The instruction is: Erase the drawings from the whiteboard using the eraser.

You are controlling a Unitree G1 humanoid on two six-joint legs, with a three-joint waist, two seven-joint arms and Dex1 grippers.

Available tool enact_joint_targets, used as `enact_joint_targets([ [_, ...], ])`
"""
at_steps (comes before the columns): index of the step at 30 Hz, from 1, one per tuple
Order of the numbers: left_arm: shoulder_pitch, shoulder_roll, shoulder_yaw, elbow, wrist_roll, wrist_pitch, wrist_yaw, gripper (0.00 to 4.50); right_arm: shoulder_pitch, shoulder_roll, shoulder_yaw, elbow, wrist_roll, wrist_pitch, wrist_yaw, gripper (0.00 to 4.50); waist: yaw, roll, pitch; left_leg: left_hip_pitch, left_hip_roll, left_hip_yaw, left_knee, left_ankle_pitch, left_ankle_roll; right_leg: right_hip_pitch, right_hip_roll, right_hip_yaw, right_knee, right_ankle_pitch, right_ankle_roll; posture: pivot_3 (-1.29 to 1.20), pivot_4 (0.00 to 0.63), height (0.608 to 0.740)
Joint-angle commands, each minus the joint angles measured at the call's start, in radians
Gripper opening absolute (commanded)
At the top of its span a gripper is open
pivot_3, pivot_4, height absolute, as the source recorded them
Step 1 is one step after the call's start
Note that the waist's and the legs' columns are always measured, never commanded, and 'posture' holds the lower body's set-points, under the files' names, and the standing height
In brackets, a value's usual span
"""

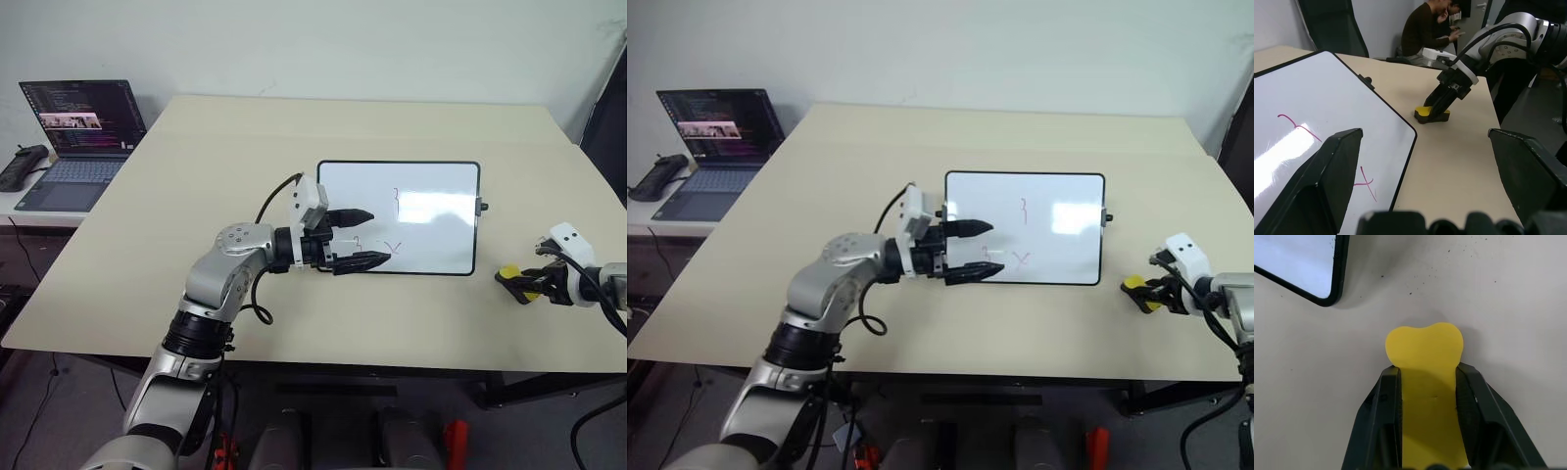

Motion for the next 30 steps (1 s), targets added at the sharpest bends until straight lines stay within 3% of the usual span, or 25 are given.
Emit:
enact_joint_targets([
  [1,-0.026,0.036,0.049,-0.034,0.000,-0.017,0.008,4.50,-0.032,-0.063,-0.102,-0.124,0.031,0.020,-0.026,1.12,0.000,0.001,0.000,0.000,0.000,0.000,0.000,0.000,0.000,0.000,0.000,0.000,0.000,0.000,0.000,0.00,0.150,0.740],
  [4,-0.040,0.108,0.117,-0.050,-0.011,-0.015,0.015,4.50,-0.113,-0.065,-0.207,-0.296,0.111,0.097,-0.071,1.12,-0.010,0.003,0.002,-0.002,0.000,0.000,0.000,0.000,0.000,-0.002,0.000,0.000,0.001,0.000,0.000,0.00,0.150,0.740],
  [7,-0.014,0.222,0.196,-0.081,-0.024,-0.002,0.001,4.50,-0.203,0.013,-0.254,-0.486,0.237,0.187,-0.110,1.12,-0.015,0.002,0.002,-0.002,0.001,-0.001,-0.001,0.000,0.000,-0.002,0.001,-0.002,0.000,0.000,-0.001,0.00,0.150,0.740],
  [10,0.079,0.340,0.267,-0.111,-0.019,-0.009,-0.017,4.50,-0.253,0.126,-0.154,-0.598,0.229,0.153,-0.182,1.12,-0.028,0.000,0.002,-0.001,0.006,-0.002,-0.002,-0.002,-0.003,-0.002,0.003,-0.003,0.000,-0.002,-0.004,0.00,0.150,0.740],
  [13,0.202,0.394,0.354,-0.155,-0.032,-0.024,0.001,4.50,-0.321,0.323,-0.022,-0.577,0.151,0.077,-0.333,1.11,-0.024,-0.001,0.002,0.000,0.012,-0.001,-0.003,-0.002,-0.004,-0.002,0.003,-0.004,0.000,-0.003,-0.005,0.00,0.150,0.740],
  [18,0.349,0.403,0.372,-0.242,-0.026,-0.032,0.022,4.50,-0.322,0.457,0.161,-0.524,0.022,-0.039,-0.411,1.11,0.007,-0.002,0.002,-0.011,0.011,-0.005,-0.001,-0.002,-0.004,-0.011,0.003,-0.006,0.001,0.000,-0.011,0.00,0.150,0.740],
  [22,0.381,0.391,0.341,-0.289,-0.004,-0.029,0.065,4.50,-0.332,0.510,0.234,-0.432,-0.053,-0.106,-0.448,1.11,0.018,-0.002,0.002,-0.018,0.010,-0.006,0.002,-0.002,-0.004,-0.018,0.002,-0.007,0.002,0.002,-0.010,0.00,0.150,0.740],
  [25,0.371,0.357,0.329,-0.323,-0.026,-0.013,0.100,4.50,-0.331,0.501,0.319,-0.357,-0.145,-0.173,-0.440,1.11,0.015,-0.002,0.002,-0.017,0.011,-0.005,0.001,-0.002,-0.004,-0.018,0.002,-0.007,0.002,0.002,-0.011,0.00,0.150,0.740],
  [30,0.360,0.340,0.330,-0.355,-0.059,0.021,0.129,4.50,-0.332,0.504,0.345,-0.340,-0.169,-0.172,-0.393,1.11,0.003,-0.002,0.002,-0.017,0.011,-0.004,0.001,-0.002,-0.004,-0.018,0.003,-0.007,0.003,0.002,-0.012,0.00,0.150,0.740],
])
